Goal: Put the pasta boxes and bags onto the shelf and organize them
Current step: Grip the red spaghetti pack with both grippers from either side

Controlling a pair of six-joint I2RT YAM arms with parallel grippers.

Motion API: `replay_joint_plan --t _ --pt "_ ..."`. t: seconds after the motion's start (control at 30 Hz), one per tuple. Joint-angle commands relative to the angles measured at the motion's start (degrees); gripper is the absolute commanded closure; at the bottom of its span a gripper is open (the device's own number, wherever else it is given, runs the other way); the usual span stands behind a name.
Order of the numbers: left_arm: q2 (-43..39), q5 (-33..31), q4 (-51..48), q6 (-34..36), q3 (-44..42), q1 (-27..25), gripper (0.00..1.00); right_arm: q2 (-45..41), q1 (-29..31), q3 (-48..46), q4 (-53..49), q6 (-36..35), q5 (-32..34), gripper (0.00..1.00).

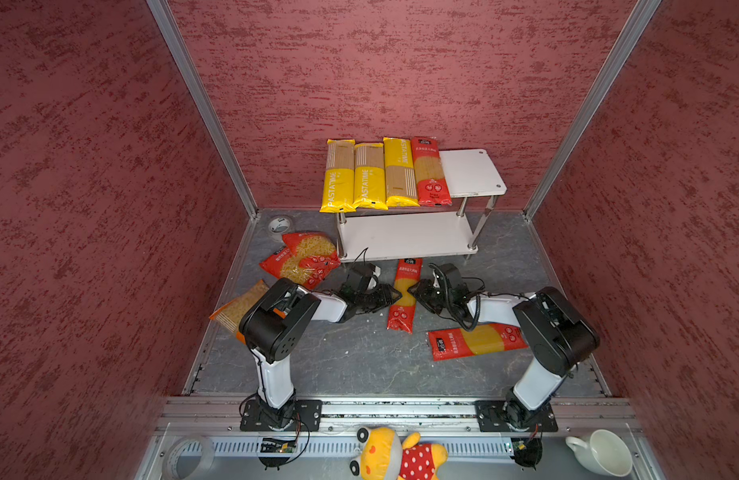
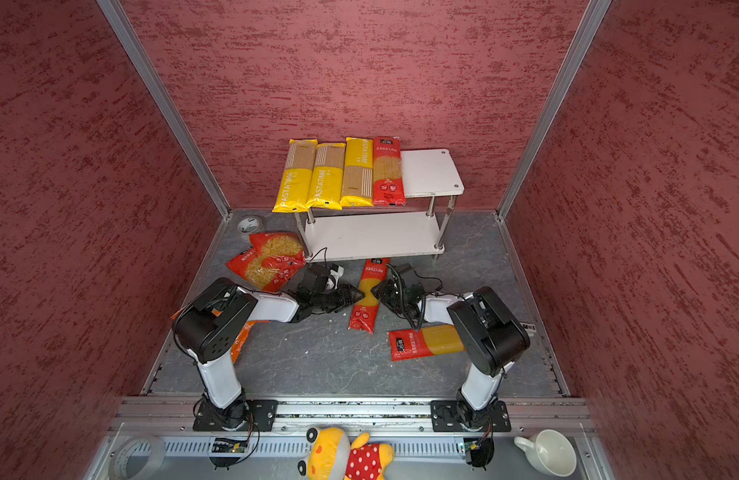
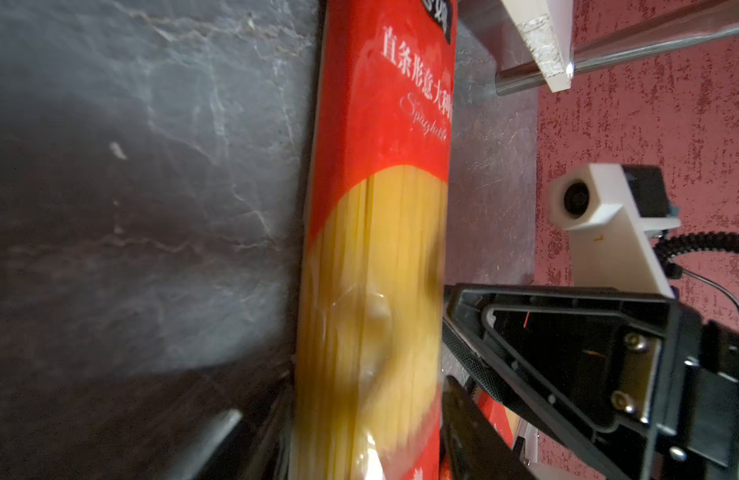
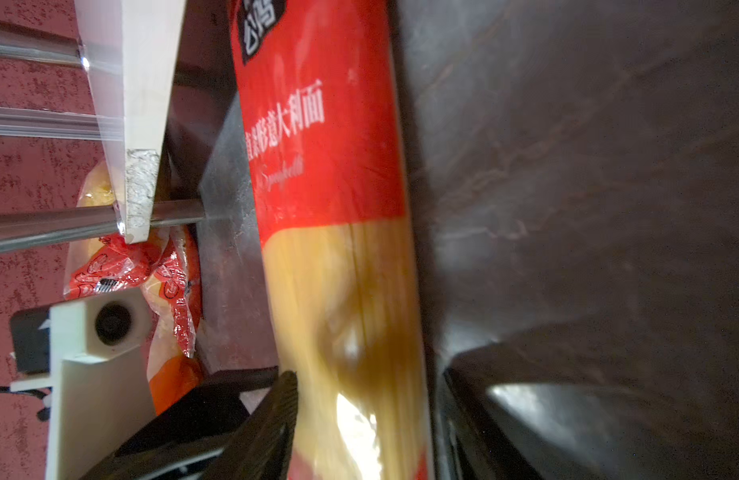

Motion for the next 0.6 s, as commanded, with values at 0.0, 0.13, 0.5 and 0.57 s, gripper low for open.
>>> replay_joint_plan --t 0.0,0.13,0.5,0.57 --pt "1.58 1.21 0.04 -1.34 -0.71 -0.60 0.52 2.25 1.71 0.96 3.16 1.62 -1.96 0.48" --pt "-0.59 3.11 1.60 -3.53 -2.95 -0.74 0.60 0.89 2.80 -1.91 8.46 4.28 -4.66 0.59" --pt "-6.02 5.12 2.35 -5.57 -7.07 -2.26 0.60 -11.24 2.80 -11.16 10.57 9.44 -3.12 0.89" --pt "-6.84 5.07 1.50 -5.13 -6.74 -2.19 0.58 -12.97 2.84 -11.27 9.51 9.09 -2.66 0.91"
